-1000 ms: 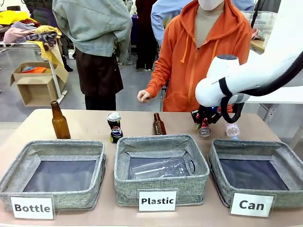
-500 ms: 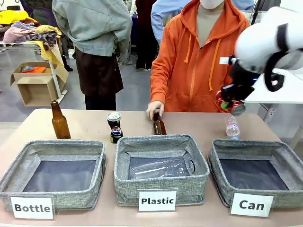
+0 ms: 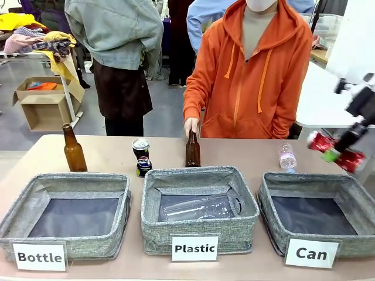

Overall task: Sort the can waste into the basket.
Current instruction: Pick up the can waste from the table and place it in the right Fabric basket.

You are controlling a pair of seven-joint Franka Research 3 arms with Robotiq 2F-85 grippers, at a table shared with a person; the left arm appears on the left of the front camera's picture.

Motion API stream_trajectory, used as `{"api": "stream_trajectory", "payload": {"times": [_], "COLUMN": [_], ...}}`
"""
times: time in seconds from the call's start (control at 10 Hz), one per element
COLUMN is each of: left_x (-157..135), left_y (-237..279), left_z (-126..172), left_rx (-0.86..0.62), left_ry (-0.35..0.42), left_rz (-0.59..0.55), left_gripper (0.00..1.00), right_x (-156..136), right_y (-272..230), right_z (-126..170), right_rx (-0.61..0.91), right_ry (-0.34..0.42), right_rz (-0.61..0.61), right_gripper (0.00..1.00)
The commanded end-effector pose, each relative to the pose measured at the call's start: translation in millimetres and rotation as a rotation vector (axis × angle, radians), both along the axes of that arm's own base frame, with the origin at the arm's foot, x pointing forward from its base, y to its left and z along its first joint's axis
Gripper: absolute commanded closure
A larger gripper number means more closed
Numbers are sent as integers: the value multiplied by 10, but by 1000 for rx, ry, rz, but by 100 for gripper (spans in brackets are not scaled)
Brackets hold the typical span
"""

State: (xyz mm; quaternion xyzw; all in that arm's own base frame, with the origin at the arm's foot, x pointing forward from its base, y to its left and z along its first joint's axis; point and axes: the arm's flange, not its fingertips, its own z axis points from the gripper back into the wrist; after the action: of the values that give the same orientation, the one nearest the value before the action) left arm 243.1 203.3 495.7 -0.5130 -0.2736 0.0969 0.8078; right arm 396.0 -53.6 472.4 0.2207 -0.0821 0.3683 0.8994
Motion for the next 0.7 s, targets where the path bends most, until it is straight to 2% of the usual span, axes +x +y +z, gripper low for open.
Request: {"api": "stream_trajectory", "payload": {"times": [0.0, 0.2, 0.4, 0.6], "left_x": [15, 15, 15, 15], "left_y": [2, 2, 2, 2], "left_z": [8, 8, 8, 8], "left_rx": [-4, -4, -4, -4], "left_ry": [-27, -27, -27, -27], "left_rz": [-5, -5, -5, -5], "left_gripper": [0, 0, 0, 0], "right_x": [-372, -522, -559, -531], "right_y": [-184, -237, -237, -231], "right_z": [-76, -214, -289, -298], "right_rx": [-2, -56, -96, -73], "right_ry": [31, 35, -9, -43], "right_rz": [177, 244, 251, 245], "right_gripper": [100, 100, 100, 100]}}
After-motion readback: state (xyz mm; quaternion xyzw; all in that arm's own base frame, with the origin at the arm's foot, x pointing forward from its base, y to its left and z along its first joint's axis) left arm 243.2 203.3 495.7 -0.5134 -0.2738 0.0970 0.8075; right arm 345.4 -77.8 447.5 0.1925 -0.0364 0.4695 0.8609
